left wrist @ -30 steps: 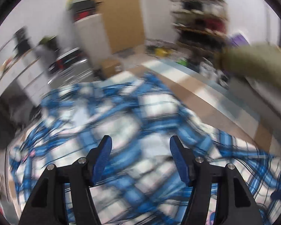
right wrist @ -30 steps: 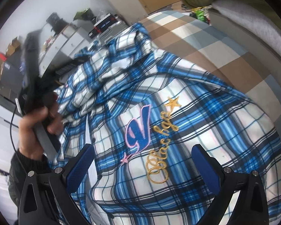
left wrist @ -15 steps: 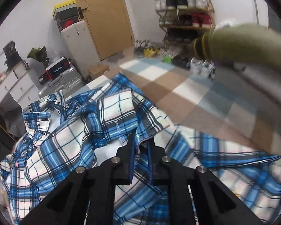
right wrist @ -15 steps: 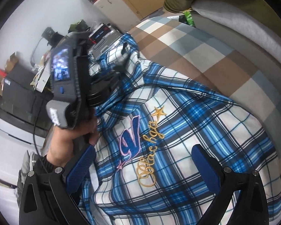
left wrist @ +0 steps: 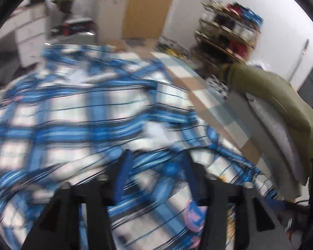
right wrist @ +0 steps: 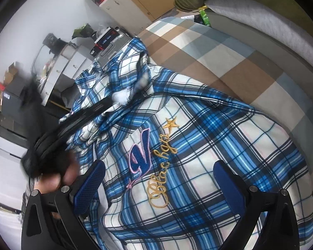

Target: Fold large clothes

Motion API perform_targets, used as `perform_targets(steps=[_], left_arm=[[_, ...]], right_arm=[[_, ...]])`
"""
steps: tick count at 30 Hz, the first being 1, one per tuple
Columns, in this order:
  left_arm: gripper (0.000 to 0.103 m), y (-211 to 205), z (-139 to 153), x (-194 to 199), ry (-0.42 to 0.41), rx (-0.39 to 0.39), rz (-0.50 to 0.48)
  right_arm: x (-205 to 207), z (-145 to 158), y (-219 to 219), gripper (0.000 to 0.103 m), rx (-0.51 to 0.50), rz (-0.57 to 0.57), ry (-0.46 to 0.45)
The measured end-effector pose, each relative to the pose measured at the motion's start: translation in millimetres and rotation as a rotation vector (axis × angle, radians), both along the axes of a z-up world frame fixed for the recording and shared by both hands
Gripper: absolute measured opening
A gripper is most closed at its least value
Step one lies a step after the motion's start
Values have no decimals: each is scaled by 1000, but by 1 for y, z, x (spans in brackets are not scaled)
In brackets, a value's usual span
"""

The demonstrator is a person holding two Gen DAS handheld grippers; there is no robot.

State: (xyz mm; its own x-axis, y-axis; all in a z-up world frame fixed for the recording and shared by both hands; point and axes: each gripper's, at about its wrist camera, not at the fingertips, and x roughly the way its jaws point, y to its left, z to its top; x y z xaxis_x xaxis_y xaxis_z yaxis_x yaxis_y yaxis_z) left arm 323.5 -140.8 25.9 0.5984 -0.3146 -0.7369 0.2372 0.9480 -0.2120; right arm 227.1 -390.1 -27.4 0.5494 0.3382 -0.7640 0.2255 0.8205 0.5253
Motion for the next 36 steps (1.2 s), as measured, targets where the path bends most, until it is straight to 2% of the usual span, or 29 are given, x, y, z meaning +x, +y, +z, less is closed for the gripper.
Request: perform_targets(steps=[1,5,6,10,14,16,20,22,24,26,28,29,31,33,35,36], left_arm=[[60,19,6,-20,-40,17,40],[61,62,12,-84,-103,120,192],[65,72,12,-104,-119,135,225],[78,93,6,-168,-138,165,243],[79,99,-6,-191,-152,208,298],[79,100,-16,-197,-117,188,314],[79,84,-29,-201,-54,151,292],[79,63,-30,-201,-66,160,216],[79,50,-31,-206,-84,193,164],[79,46,-33,-208,-100,240,146],[79,51,-34,-210,-111,302,182],[79,55,-34,-211,-109,312,201],[79,73,-33,-216,-91,293,253],[79,92,-32,-224,-72,264,300],[79,109,-33,-233,-58,246,353],[79,119,-33,-238,-48,243,385]], right_arm=[[0,0,0,103,2,2,0],[0,2,11,103,-12,31,-6],[1,1,15,103,-21,43,-5],[3,-3,29,103,-66,73,10],[4,-6,38,103,-123,88,19],[3,-7,48,103,-162,111,20],[-3,-7,71,103,-239,180,-2],[-6,-7,87,103,-253,240,-17],[-9,-7,103,103,-224,323,-34],[-14,-10,118,99,-164,421,-40],[-19,-15,136,88,-82,534,-27],[-21,-19,145,87,-50,580,-16],[-24,-27,160,75,-7,639,14],[-27,-33,172,68,7,680,29],[-28,-31,178,57,-16,676,2],[-28,-32,180,38,-19,675,6]])
